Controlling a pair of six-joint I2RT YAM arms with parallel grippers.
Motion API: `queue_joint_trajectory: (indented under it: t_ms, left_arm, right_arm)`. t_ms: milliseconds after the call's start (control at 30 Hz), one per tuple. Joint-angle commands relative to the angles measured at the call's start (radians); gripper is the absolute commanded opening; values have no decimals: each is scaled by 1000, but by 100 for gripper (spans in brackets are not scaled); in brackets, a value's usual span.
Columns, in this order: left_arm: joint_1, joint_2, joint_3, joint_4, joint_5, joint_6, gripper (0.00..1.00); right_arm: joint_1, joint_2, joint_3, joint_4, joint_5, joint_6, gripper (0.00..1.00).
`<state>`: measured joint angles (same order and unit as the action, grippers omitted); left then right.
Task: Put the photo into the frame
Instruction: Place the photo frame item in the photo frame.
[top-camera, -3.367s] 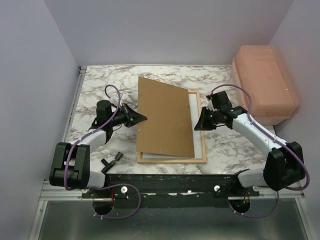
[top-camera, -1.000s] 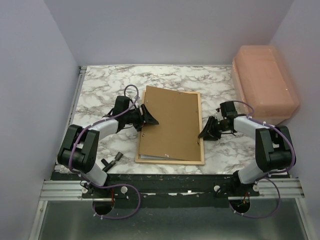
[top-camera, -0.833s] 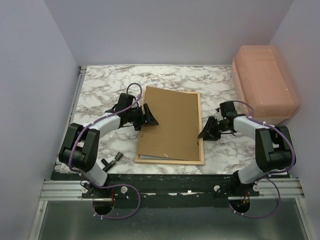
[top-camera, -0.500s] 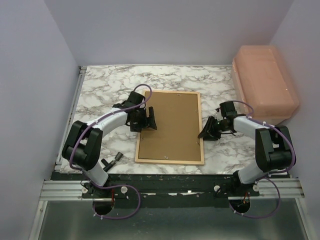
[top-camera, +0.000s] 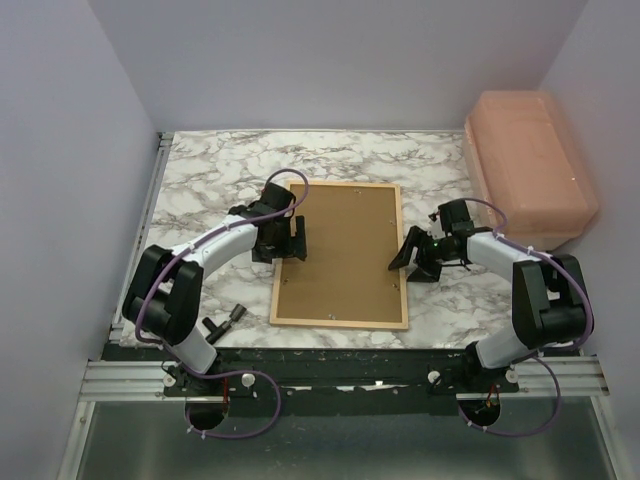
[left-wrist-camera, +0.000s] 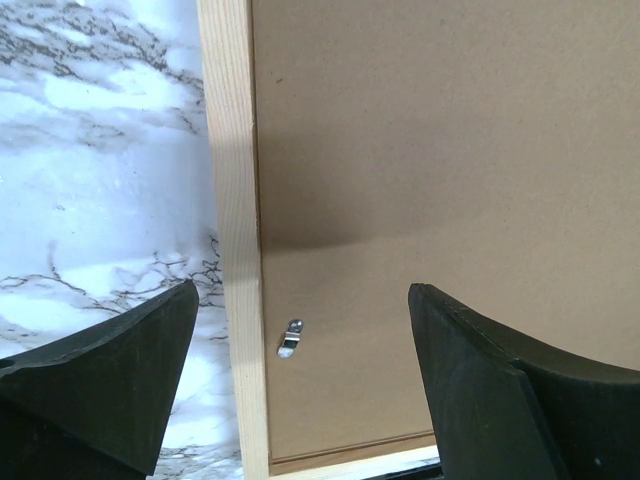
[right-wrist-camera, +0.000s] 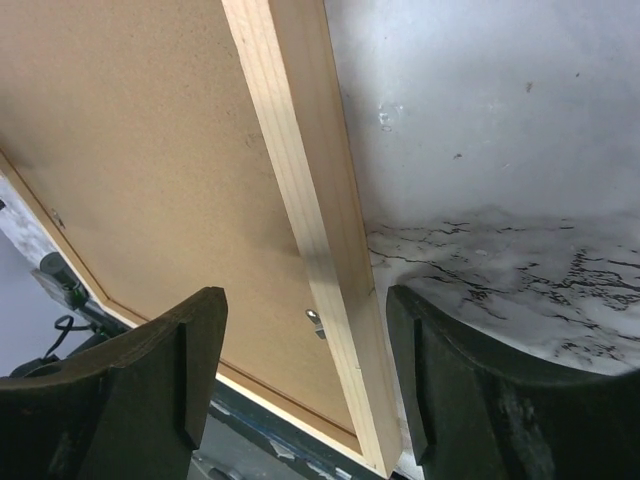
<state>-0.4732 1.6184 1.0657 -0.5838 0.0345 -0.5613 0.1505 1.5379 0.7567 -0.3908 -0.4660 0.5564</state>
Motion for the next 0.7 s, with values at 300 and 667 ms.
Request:
queue_joint_trajectory:
  t_ms: [300, 667]
  left_arm:
    - [177, -109, -252, 230, 320, -51, 87]
    - [198, -73, -363, 409, 537, -127, 81]
  right_arm:
    - [3, 11, 4, -14, 25, -43, 80]
    - [7, 66, 70, -57, 48, -68, 80]
